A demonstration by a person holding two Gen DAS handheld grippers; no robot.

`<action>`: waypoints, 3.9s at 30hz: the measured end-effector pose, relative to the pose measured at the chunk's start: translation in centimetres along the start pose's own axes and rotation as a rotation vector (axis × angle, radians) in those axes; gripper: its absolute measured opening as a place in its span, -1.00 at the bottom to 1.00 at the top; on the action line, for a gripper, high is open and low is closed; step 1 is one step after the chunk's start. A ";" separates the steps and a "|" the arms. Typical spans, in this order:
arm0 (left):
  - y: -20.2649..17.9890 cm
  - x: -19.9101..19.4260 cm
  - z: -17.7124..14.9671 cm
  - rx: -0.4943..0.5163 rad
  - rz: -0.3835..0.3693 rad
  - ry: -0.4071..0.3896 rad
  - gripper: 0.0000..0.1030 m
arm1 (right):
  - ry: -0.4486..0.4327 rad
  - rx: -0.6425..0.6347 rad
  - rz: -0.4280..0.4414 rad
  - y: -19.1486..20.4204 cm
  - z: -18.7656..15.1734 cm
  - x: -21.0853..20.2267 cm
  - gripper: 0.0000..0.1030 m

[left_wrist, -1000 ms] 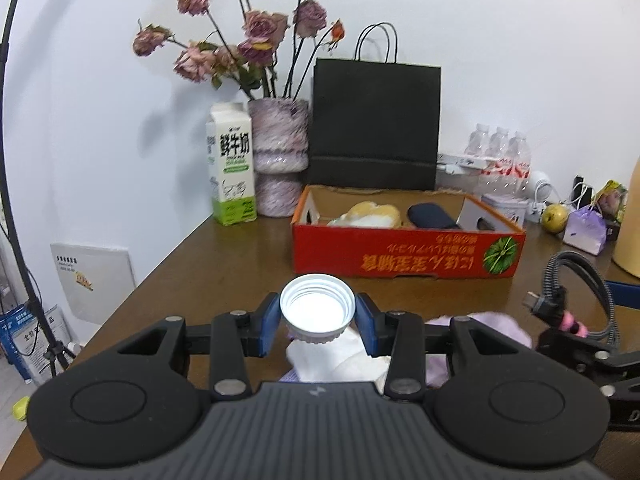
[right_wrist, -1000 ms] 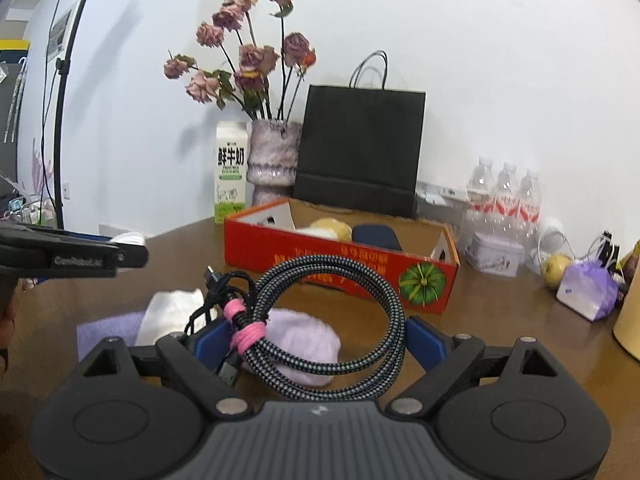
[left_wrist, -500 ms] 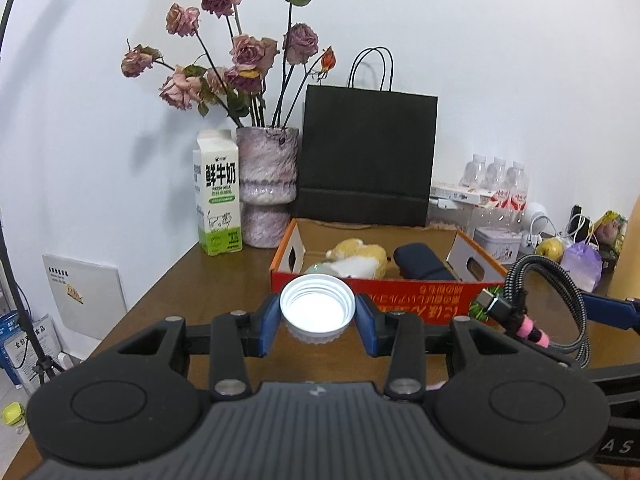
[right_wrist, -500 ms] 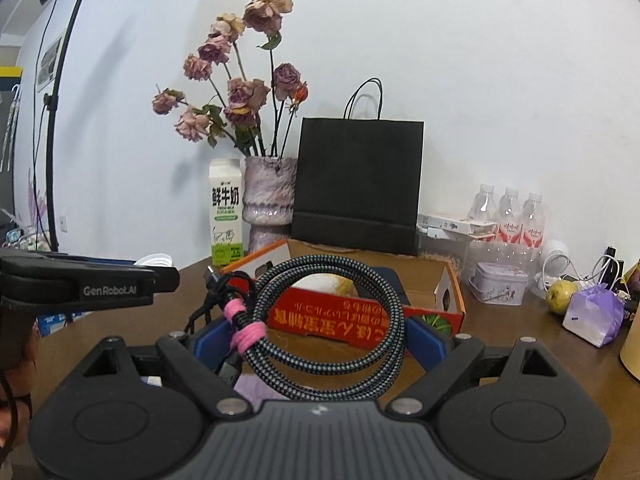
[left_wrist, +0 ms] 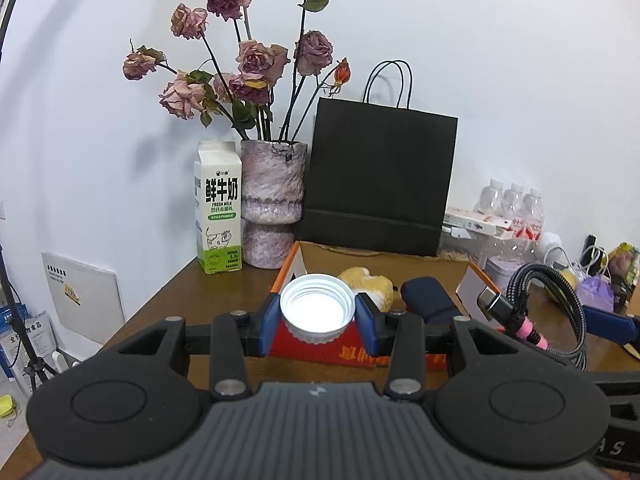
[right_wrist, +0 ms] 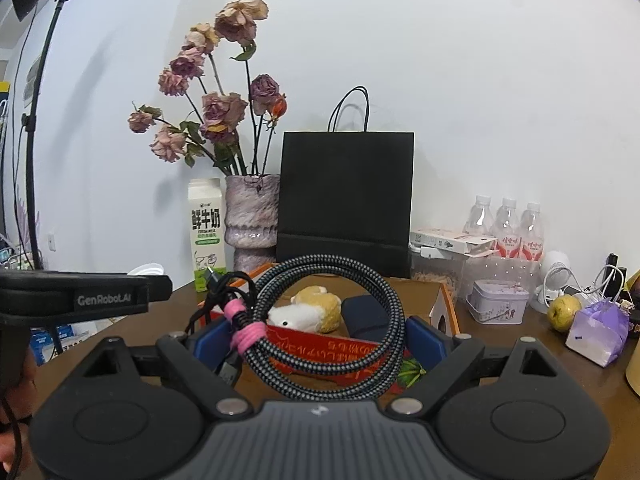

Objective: Organize objects
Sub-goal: 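Carry the white cap and braided cable toward the red box, then open both grippers to drop the cap and cable into the box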

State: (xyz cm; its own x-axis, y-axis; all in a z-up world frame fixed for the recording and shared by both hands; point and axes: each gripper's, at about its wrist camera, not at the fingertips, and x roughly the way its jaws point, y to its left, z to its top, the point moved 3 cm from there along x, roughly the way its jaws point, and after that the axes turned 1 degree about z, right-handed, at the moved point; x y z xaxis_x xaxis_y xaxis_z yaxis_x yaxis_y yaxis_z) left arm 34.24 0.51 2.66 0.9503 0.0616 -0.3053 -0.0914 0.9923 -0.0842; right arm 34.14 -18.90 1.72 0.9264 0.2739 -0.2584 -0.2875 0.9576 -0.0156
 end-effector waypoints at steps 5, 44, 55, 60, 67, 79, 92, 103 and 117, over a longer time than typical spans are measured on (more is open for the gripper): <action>-0.5 1.8 1.2 -0.023 0.004 -0.010 -0.20 | 0.001 0.008 -0.007 -0.6 0.5 1.9 0.77; -4.2 15.9 3.5 0.021 0.059 0.046 -0.20 | 0.094 0.039 -0.063 -5.5 2.5 16.5 0.77; -4.4 19.1 2.9 0.033 0.092 0.077 -0.20 | 0.134 0.044 -0.077 -6.5 2.0 20.0 0.77; -4.6 20.1 2.5 0.038 0.095 0.087 -0.20 | 0.145 0.049 -0.083 -6.8 1.5 20.9 0.77; -4.4 19.9 2.7 0.017 0.126 0.062 1.00 | 0.178 0.078 -0.081 -7.3 1.0 21.7 0.97; -4.2 20.0 2.8 0.009 0.137 0.071 1.00 | 0.160 0.085 -0.089 -7.6 1.4 21.3 1.00; -4.0 19.7 3.0 0.005 0.137 0.066 1.00 | 0.158 0.084 -0.088 -7.6 1.5 21.1 1.00; -3.9 18.2 3.3 0.003 0.132 0.050 1.00 | 0.145 0.085 -0.074 -7.4 2.0 19.6 1.00; -2.7 14.0 2.7 -0.001 0.132 0.038 1.00 | 0.130 0.071 -0.070 -6.9 1.7 15.4 1.00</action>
State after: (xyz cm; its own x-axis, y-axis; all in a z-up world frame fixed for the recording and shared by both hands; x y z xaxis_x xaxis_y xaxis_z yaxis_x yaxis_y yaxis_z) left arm 48.54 -1.03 1.15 0.9182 0.1871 -0.3491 -0.2148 0.9757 -0.0422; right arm 50.85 -21.11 -0.49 0.9029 0.1972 -0.3820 -0.2013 0.9791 0.0296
